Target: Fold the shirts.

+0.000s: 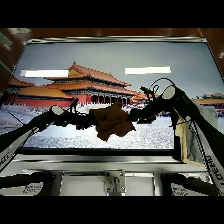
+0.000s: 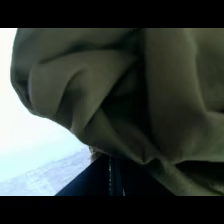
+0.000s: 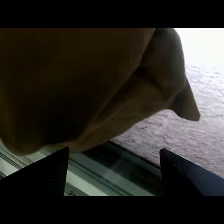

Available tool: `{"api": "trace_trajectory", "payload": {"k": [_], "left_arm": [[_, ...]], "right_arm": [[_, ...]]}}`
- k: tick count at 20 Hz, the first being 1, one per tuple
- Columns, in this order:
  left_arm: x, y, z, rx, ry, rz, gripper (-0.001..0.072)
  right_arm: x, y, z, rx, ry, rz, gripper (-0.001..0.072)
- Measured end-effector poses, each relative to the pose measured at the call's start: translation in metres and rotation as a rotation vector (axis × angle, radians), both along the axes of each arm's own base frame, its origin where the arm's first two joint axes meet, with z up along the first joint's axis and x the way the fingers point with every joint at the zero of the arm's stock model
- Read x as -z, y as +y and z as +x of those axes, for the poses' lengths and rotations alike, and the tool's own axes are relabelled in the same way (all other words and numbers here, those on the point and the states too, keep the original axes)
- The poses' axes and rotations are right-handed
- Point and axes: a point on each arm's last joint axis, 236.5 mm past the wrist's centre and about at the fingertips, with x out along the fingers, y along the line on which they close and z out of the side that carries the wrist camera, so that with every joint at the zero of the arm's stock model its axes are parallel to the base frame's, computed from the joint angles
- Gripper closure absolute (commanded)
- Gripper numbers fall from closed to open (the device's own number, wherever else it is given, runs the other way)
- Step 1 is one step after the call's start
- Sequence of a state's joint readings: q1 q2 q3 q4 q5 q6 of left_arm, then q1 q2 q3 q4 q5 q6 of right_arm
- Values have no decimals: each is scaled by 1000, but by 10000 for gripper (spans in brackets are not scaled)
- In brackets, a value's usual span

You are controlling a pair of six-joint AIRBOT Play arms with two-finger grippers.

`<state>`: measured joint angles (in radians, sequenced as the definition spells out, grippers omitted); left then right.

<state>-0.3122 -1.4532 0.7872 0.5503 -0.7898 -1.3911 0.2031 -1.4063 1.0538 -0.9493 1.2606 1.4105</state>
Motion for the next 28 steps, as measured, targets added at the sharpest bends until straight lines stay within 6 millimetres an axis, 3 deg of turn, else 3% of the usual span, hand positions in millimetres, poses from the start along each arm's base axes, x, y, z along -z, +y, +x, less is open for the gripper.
{"api": "trace_trajectory", "payload": {"k": [7,11,12,15,19,20,21,22,25,28], "left_arm": [[-16,-4,-7,39,-12,-28,669],[-18,-5,-9,46,-13,-33,669],[-18,-5,-9,47,-12,-33,669],[-18,-5,-9,48,-12,-34,669],[-18,-5,-9,49,-12,-34,669],[-18,-5,-9,49,-12,-34,669],[-18,-5,-9,49,-12,-34,669],[-19,-6,-10,50,-11,-35,669],[-19,-6,-10,55,-14,-36,669],[-29,-5,-5,57,-59,-38,670]], "right_arm": [[47,9,-1,20,90,28,21],[64,-8,-5,-21,103,-30,35],[67,-15,-4,-25,104,-49,125],[70,-27,2,5,102,-57,127],[72,-8,10,48,101,-2,127],[76,-2,6,42,116,6,150],[78,5,3,33,131,14,357],[82,10,-1,23,144,15,635],[84,19,-6,11,158,24,646],[69,21,4,15,125,45,647]]}}
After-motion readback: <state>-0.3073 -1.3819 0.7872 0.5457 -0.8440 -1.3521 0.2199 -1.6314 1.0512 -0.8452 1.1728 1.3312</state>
